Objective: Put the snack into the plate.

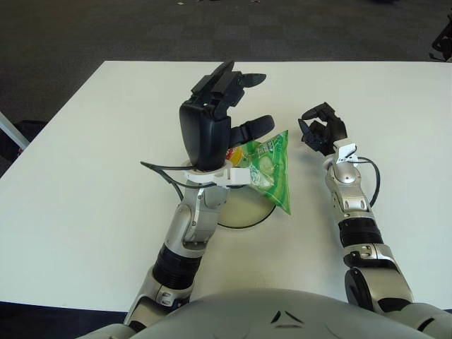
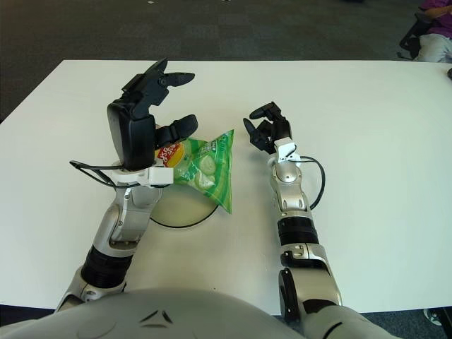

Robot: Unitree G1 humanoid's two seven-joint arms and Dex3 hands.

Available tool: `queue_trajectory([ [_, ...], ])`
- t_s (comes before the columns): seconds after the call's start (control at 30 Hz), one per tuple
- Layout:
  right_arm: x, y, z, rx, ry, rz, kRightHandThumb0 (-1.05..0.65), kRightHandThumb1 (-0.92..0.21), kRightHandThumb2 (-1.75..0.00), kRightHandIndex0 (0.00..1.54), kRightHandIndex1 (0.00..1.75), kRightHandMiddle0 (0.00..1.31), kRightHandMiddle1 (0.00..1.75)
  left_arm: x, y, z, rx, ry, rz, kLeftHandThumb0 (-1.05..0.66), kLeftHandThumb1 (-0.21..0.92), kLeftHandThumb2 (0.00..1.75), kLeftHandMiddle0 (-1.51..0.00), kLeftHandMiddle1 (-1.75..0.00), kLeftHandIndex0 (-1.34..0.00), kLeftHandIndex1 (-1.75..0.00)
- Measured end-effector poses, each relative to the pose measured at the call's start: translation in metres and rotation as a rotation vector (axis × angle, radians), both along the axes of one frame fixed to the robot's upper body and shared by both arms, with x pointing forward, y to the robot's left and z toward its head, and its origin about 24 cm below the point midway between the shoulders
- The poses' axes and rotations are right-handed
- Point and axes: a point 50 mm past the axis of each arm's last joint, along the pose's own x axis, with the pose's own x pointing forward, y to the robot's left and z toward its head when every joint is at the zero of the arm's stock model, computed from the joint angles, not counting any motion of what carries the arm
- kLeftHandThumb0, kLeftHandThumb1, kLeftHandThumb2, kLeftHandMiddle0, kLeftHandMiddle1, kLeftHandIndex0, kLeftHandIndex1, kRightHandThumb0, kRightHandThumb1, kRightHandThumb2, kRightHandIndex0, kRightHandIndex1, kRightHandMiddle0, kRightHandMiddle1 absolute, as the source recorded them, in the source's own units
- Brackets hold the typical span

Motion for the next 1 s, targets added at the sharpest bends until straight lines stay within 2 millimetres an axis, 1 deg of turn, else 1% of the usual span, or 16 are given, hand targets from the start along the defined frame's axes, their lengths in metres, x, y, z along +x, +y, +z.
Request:
queue_trajectory([
  [0.6,0.0,0.0,0.0,0.0,0.0,0.001,-0.36,-0.85,-0.46,0.77,1.75,0.41,1.57,-0.001,0.001,0.002,-0.009,-0.012,-0.001,-0.55,0.92,0.65,-0.96,0.0,-0.74,-0.81],
  [0.63,0.0,0.0,0.0,0.0,0.0,0.001,-0.36,-0.85,-0.46,0.77,1.75,0.41,1.57,-0.001,0.001,0.002,0.004,-0.016,0.008,-0.54,0.92,0.63,-0.98,-0.01,-0.76,-0.89],
  [0.67,0.0,0.0,0.0,0.0,0.0,0.0,-0.36,-0.85,-0.46,0.77,1.75,0.41,1.56,-0.001,0.002,0.003,0.038,-0.022,0.03,-0.53,0.92,0.6,-1.0,-0.02,-0.77,-1.02],
  [0.7,0.0,0.0,0.0,0.0,0.0,-0.001,-0.36,-0.85,-0.46,0.77,1.75,0.41,1.56,0.003,0.003,0.001,0.077,-0.016,0.036,-0.49,0.92,0.52,-0.9,-0.01,-0.64,-0.85],
  [0.73,0.0,0.0,0.0,0.0,0.001,-0.002,-0.36,-0.85,-0.46,0.76,1.75,0.41,1.56,0.008,0.005,0.0,0.096,-0.012,0.008,-0.46,0.92,0.47,-0.84,-0.01,-0.59,-0.66],
  [0.77,0.0,0.0,0.0,0.0,0.001,-0.001,-0.36,-0.85,-0.46,0.76,1.75,0.41,1.56,0.014,0.007,-0.002,0.111,0.001,-0.024,-0.43,0.92,0.4,-0.75,-0.01,-0.52,-0.49],
  [0.8,0.0,0.001,0.0,0.0,0.0,0.001,-0.36,-0.85,-0.46,0.76,1.75,0.41,1.56,0.019,0.009,-0.004,0.121,0.018,-0.051,-0.42,0.92,0.38,-0.72,0.0,-0.49,-0.44],
  [0.83,0.0,0.001,0.0,0.001,0.0,0.002,-0.36,-0.85,-0.46,0.76,1.75,0.41,1.56,0.026,0.012,-0.008,0.134,0.047,-0.077,-0.42,0.92,0.35,-0.64,0.0,-0.43,-0.33],
  [0.87,0.0,0.001,0.0,0.001,0.0,0.002,-0.36,-0.85,-0.46,0.76,1.75,0.41,1.56,0.032,0.015,-0.012,0.142,0.08,-0.101,-0.42,0.92,0.33,-0.62,0.0,-0.4,-0.3],
  [0.93,0.0,0.001,0.0,0.001,0.0,0.001,-0.36,-0.85,-0.46,0.76,1.75,0.41,1.56,0.044,0.022,-0.019,0.136,0.152,-0.143,-0.57,0.92,0.41,-0.52,0.0,-0.29,-0.17],
  [1.0,0.0,0.001,0.0,0.001,0.0,0.0,-0.36,-0.85,-0.45,0.76,1.75,0.41,1.56,0.055,0.03,-0.026,0.108,0.233,-0.183,-0.63,0.92,0.45,-0.49,0.0,-0.25,-0.13],
])
